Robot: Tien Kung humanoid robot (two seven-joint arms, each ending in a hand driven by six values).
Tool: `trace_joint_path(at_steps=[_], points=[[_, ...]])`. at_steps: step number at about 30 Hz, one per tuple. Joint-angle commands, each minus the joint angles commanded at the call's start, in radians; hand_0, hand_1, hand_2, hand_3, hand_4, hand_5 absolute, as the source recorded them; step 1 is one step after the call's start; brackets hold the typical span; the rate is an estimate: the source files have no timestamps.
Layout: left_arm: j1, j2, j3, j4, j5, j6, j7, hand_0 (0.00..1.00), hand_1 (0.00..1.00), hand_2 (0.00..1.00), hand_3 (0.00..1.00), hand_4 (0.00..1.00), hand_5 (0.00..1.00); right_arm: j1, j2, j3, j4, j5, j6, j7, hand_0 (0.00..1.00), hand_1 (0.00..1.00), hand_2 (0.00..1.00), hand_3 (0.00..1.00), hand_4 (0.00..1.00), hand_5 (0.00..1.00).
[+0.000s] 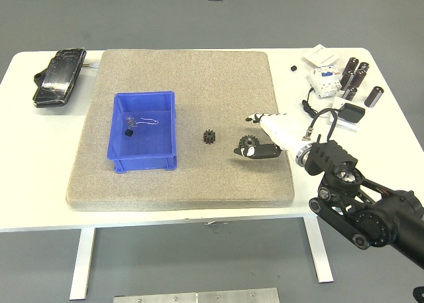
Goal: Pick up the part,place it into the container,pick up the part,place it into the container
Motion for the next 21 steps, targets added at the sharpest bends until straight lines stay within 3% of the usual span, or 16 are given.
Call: trace_joint_path(at_steps=[12, 13, 18, 19, 21], points=[[-0.002, 0.002, 0.003, 0.000, -0.002, 0.000, -0.002, 0.668, 0.668, 0.665, 0.682, 0.698, 0.409, 0.015, 0.002, -0.049, -0.041, 0.008, -0.021, -0.004, 0.684, 0.684, 0.781, 0.843, 0.998, 0.724], [-0.002, 0.002, 0.003, 0.000, -0.002, 0.000, -0.002, 0.668, 0.668, 0.664, 0.681, 0.698, 0.408, 0.016, 0.003, -0.051, -0.043, 0.008, -0.025, -0.004, 0.577, 0.585, 0.675, 0.791, 0.889, 0.512], [-0.004, 0.001, 0.009, 0.000, -0.007, 0.000, -0.005, 0.668, 0.668, 0.664, 0.681, 0.698, 0.408, 0.019, 0.005, -0.063, -0.057, 0.016, -0.038, -0.003, 0.577, 0.585, 0.675, 0.791, 0.889, 0.512], [-0.004, 0.001, 0.011, 0.000, -0.009, 0.000, -0.005, 0.667, 0.668, 0.664, 0.682, 0.698, 0.408, 0.019, 0.006, -0.067, -0.061, 0.017, -0.040, -0.002, 0.502, 0.498, 0.612, 0.706, 0.774, 0.410], [-0.004, 0.001, 0.013, 0.000, -0.011, 0.000, -0.005, 0.667, 0.668, 0.664, 0.682, 0.698, 0.408, 0.021, 0.007, -0.073, -0.068, 0.019, -0.043, -0.002, 0.502, 0.498, 0.612, 0.706, 0.774, 0.410]])
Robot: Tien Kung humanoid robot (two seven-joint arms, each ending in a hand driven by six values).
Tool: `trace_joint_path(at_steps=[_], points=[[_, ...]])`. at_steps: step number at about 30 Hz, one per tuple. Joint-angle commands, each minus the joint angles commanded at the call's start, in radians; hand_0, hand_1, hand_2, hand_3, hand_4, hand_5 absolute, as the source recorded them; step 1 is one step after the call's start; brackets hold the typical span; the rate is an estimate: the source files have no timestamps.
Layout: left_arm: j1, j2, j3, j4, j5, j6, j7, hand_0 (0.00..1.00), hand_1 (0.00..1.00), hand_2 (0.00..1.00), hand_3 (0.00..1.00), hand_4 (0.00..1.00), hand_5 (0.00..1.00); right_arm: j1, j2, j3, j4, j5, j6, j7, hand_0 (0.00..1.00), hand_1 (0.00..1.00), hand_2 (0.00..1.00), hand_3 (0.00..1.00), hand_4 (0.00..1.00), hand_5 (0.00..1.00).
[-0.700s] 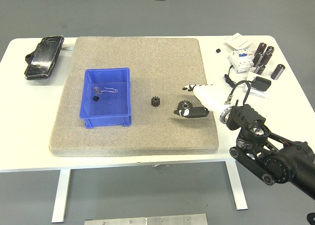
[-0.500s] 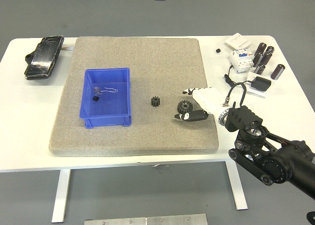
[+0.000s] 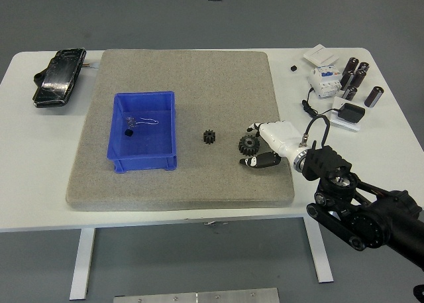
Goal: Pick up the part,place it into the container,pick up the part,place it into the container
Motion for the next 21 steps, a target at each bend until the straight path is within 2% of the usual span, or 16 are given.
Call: trace_joint_path(at_steps=[3, 4, 9, 10, 15, 16, 21], points=[[0.000, 0.000, 0.002, 0.000, -0.002, 0.000, 0.000, 0.667, 0.668, 0.664, 0.682, 0.698, 0.408, 0.002, 0.003, -0.008, -0.010, 0.004, -0.004, 0.001, 0.502, 0.498, 0.612, 0.706, 0.774, 0.410], [0.000, 0.000, 0.003, 0.000, -0.003, 0.000, 0.000, 0.667, 0.668, 0.663, 0.681, 0.698, 0.408, 0.002, 0.004, -0.011, -0.013, 0.007, -0.006, 0.002, 0.456, 0.447, 0.566, 0.681, 0.670, 0.342], [0.000, 0.000, 0.005, 0.000, -0.006, 0.000, 0.000, 0.667, 0.668, 0.663, 0.681, 0.698, 0.408, 0.006, 0.008, -0.018, -0.016, 0.022, -0.022, 0.008, 0.456, 0.447, 0.566, 0.681, 0.670, 0.342], [-0.001, 0.000, 0.006, 0.000, -0.006, 0.000, 0.000, 0.668, 0.669, 0.663, 0.678, 0.698, 0.409, 0.006, 0.009, -0.019, -0.016, 0.025, -0.025, 0.009, 0.445, 0.424, 0.512, 0.670, 0.644, 0.328], [-0.001, 0.000, 0.008, 0.000, -0.009, 0.000, 0.000, 0.668, 0.669, 0.663, 0.678, 0.698, 0.409, 0.007, 0.012, -0.029, -0.023, 0.043, -0.036, 0.015, 0.445, 0.424, 0.512, 0.670, 0.644, 0.328], [-0.001, 0.000, 0.009, 0.000, -0.009, 0.000, 0.000, 0.667, 0.669, 0.663, 0.669, 0.698, 0.408, 0.007, 0.012, -0.031, -0.024, 0.045, -0.037, 0.015, 0.436, 0.414, 0.437, 0.645, 0.634, 0.298], [-0.001, 0.000, 0.009, 0.000, -0.009, 0.000, 0.000, 0.667, 0.669, 0.663, 0.669, 0.698, 0.408, 0.007, 0.014, -0.038, -0.029, 0.069, -0.048, 0.024, 0.436, 0.414, 0.437, 0.645, 0.634, 0.298]])
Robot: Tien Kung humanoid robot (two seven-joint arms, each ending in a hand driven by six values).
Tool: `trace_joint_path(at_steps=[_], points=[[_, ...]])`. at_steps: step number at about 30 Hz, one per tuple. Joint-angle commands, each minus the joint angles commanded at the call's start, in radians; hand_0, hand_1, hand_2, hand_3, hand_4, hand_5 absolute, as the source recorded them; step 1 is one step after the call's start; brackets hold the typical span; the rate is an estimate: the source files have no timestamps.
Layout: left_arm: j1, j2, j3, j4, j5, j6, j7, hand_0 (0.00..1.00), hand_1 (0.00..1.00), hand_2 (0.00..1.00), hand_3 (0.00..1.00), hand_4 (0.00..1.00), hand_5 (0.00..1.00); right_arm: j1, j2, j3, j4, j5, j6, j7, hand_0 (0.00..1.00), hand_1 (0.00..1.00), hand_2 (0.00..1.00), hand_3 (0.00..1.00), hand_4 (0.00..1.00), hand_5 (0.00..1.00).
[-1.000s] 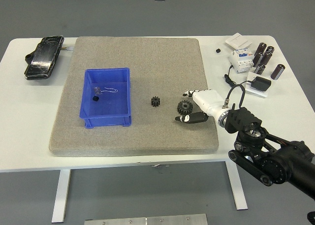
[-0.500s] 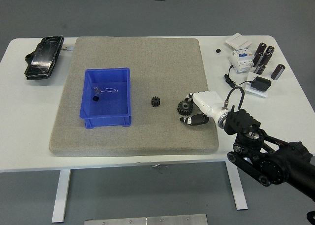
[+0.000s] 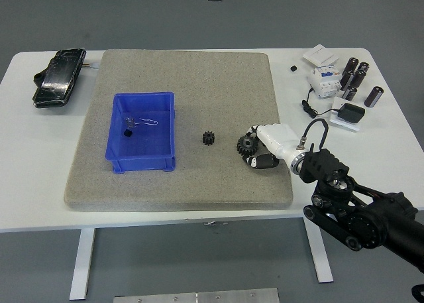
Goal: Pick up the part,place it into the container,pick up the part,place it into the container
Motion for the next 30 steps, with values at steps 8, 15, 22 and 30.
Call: trace_joint_path(at_steps=[8, 15, 22, 30], points=[[0.002, -0.001, -0.009, 0.000, 0.006, 0.000, 0.003, 0.667, 0.668, 0.661, 0.669, 0.698, 0.408, 0.040, 0.016, -0.006, 0.026, 0.034, -0.035, 0.021, 0.415, 0.415, 0.385, 0.528, 0.578, 0.221], [0.000, 0.000, -0.016, 0.000, 0.014, 0.000, 0.006, 0.667, 0.668, 0.660, 0.669, 0.698, 0.408, 0.142, 0.100, -0.051, 0.033, 0.021, -0.037, 0.012, 0.415, 0.418, 0.384, 0.523, 0.614, 0.261], [0.001, 0.002, -0.016, 0.000, 0.016, -0.001, 0.011, 0.667, 0.668, 0.660, 0.664, 0.697, 0.408, 0.227, 0.196, -0.111, 0.001, 0.010, -0.028, -0.003, 0.431, 0.430, 0.392, 0.524, 0.626, 0.280], [0.001, 0.008, -0.023, 0.000, 0.025, -0.002, 0.017, 0.667, 0.668, 0.659, 0.663, 0.697, 0.408, 0.315, 0.254, -0.172, -0.038, 0.025, -0.019, -0.023, 0.445, 0.449, 0.418, 0.532, 0.599, 0.291]])
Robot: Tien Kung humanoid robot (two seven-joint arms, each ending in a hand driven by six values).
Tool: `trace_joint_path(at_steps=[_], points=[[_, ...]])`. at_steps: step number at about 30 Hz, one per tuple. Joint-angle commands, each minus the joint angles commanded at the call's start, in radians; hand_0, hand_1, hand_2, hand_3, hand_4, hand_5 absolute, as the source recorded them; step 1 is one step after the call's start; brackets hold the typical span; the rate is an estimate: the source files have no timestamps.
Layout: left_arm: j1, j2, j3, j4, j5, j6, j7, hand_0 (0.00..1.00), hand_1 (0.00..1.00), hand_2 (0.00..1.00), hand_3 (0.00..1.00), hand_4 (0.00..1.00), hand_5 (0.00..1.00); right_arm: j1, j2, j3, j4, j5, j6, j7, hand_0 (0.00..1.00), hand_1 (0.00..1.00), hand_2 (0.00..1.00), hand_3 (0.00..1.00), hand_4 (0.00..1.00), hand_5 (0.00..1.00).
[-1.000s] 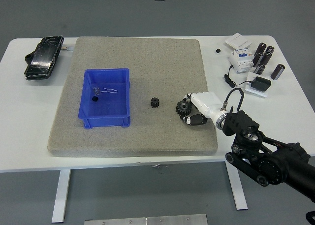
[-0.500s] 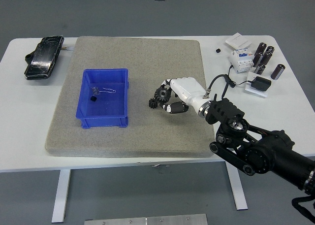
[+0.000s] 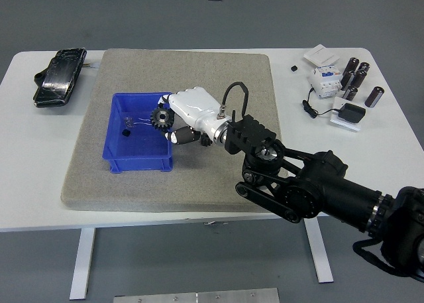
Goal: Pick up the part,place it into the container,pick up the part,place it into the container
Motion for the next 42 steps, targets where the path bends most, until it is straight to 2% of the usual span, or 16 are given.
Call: trace_joint_path(at_steps=[1, 6, 7, 12, 13, 24, 25, 30, 36, 37, 42], points=[[0.000, 0.001, -0.001, 0.000, 0.002, 0.000, 0.001, 0.668, 0.667, 0.659, 0.663, 0.697, 0.408, 0.007, 0.000, -0.005, -0.003, 0.006, 0.000, -0.001, 0.491, 0.488, 0.509, 0.605, 0.588, 0.339], [-0.004, 0.003, -0.004, 0.000, 0.007, -0.001, 0.003, 0.668, 0.667, 0.659, 0.663, 0.697, 0.408, 0.028, 0.000, -0.037, -0.026, 0.029, 0.010, 0.000, 0.491, 0.488, 0.509, 0.605, 0.588, 0.339], [-0.005, 0.003, -0.003, 0.000, 0.007, -0.001, 0.004, 0.668, 0.668, 0.659, 0.663, 0.697, 0.409, 0.030, 0.000, -0.045, -0.031, 0.033, 0.014, 0.000, 0.747, 0.719, 0.750, 0.710, 0.692, 0.461], [-0.004, 0.005, -0.004, 0.000, 0.008, -0.001, 0.007, 0.668, 0.668, 0.659, 0.663, 0.697, 0.409, 0.032, 0.000, -0.077, -0.039, 0.056, 0.003, 0.009, 0.747, 0.719, 0.750, 0.710, 0.692, 0.461], [-0.003, 0.005, -0.004, 0.000, 0.009, -0.001, 0.008, 0.667, 0.667, 0.658, 0.663, 0.698, 0.409, 0.032, 0.000, -0.082, -0.035, 0.062, -0.005, 0.012, 0.852, 0.831, 0.873, 0.866, 0.779, 0.568], [0.002, 0.006, -0.011, 0.000, 0.016, -0.002, 0.015, 0.668, 0.668, 0.658, 0.663, 0.697, 0.408, 0.030, 0.000, -0.116, 0.011, 0.097, -0.049, 0.032, 0.855, 0.833, 0.874, 0.863, 0.770, 0.559], [0.002, 0.006, -0.012, 0.000, 0.017, -0.002, 0.016, 0.668, 0.668, 0.657, 0.663, 0.697, 0.409, 0.030, 0.000, -0.117, 0.015, 0.098, -0.051, 0.034, 0.877, 0.854, 0.906, 0.875, 0.770, 0.551], [0.003, 0.005, -0.014, 0.000, 0.020, -0.002, 0.017, 0.668, 0.668, 0.657, 0.663, 0.697, 0.409, 0.025, 0.000, -0.117, 0.019, 0.101, -0.059, 0.040, 0.877, 0.854, 0.906, 0.875, 0.770, 0.551], [0.009, 0.003, -0.014, 0.000, 0.021, -0.002, 0.017, 0.668, 0.668, 0.657, 0.663, 0.697, 0.409, 0.007, 0.000, -0.063, 0.018, 0.114, -0.074, 0.048, 0.891, 0.868, 0.928, 0.887, 0.773, 0.547], [0.009, 0.002, -0.014, 0.000, 0.020, -0.002, 0.017, 0.668, 0.668, 0.657, 0.663, 0.697, 0.409, 0.003, 0.000, -0.048, 0.016, 0.118, -0.078, 0.051, 0.855, 0.830, 0.864, 0.865, 0.778, 0.552], [0.011, -0.001, -0.018, 0.000, 0.023, -0.002, 0.017, 0.668, 0.668, 0.657, 0.663, 0.697, 0.409, -0.023, 0.000, 0.029, -0.003, 0.141, -0.086, 0.062, 0.855, 0.830, 0.864, 0.865, 0.778, 0.552]])
